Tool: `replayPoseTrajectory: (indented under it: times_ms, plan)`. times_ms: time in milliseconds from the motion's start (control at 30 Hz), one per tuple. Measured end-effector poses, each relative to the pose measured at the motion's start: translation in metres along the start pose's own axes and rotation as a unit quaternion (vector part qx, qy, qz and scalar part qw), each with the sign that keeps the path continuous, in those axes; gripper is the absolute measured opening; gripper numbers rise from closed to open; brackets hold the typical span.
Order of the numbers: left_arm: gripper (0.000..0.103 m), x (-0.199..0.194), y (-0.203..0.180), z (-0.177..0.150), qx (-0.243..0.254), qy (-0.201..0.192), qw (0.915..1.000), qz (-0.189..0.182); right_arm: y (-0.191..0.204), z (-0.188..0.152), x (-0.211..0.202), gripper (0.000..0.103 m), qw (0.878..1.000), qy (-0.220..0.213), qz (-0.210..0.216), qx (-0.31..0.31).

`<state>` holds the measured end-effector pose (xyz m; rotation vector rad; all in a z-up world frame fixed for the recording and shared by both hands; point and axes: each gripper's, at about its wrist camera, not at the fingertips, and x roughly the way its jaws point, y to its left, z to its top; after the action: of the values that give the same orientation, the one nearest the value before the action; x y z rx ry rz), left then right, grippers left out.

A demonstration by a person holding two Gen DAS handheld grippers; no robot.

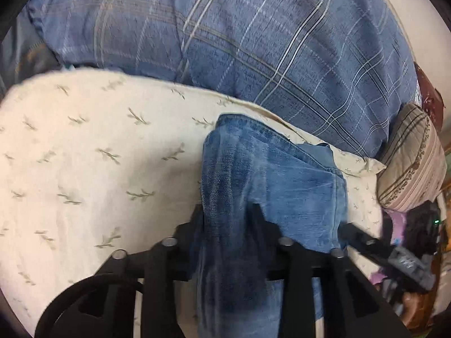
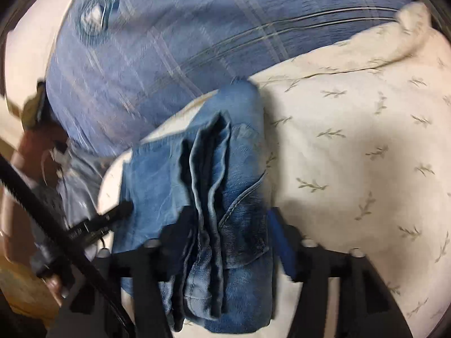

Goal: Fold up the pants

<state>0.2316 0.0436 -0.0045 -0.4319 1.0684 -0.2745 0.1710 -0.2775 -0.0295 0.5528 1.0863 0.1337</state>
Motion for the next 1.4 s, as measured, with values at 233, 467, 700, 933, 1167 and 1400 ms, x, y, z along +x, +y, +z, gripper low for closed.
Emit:
replayPoseTrajectory:
  times_ms: [233, 467, 700, 933, 1167, 1400]
  plan:
    - [0.051, -0.013, -0.001, -0.034, -0.011, 0.026, 0.9995, 0.014, 0.005, -0.036, -0.012, 0.084, 1.0, 0.013, 0.012, 0.015]
    - [0.015, -0.014, -0.005, -0.031, -0.012, 0.021, 0.9996, -0.017, 0.021, -0.041, -0.002, 0.059, 0.999, 0.033, -0.014, -0.012]
    - [0.015, -0.013, -0.006, -0.032, 0.004, 0.012, 0.9999, -0.007, 0.034, -0.038, -0.002, 0.043, 0.998, 0.03, -0.02, -0.044]
    - [0.04, -0.025, -0.009, -0.04, 0.023, 0.01, 0.9994, 0.024, 0.019, -0.04, -0.016, 0.069, 0.999, 0.023, 0.014, -0.021]
    - [0.042, -0.033, -0.002, -0.064, 0.003, 0.024, 0.9997, 0.004, 0.011, -0.068, -0.029, 0.069, 1.0, 0.015, 0.019, -0.007]
    - [0.016, -0.039, -0.008, -0.063, 0.02, 0.018, 0.9995, -0.018, 0.014, -0.064, -0.029, 0.036, 0.999, 0.022, -0.006, -0.022]
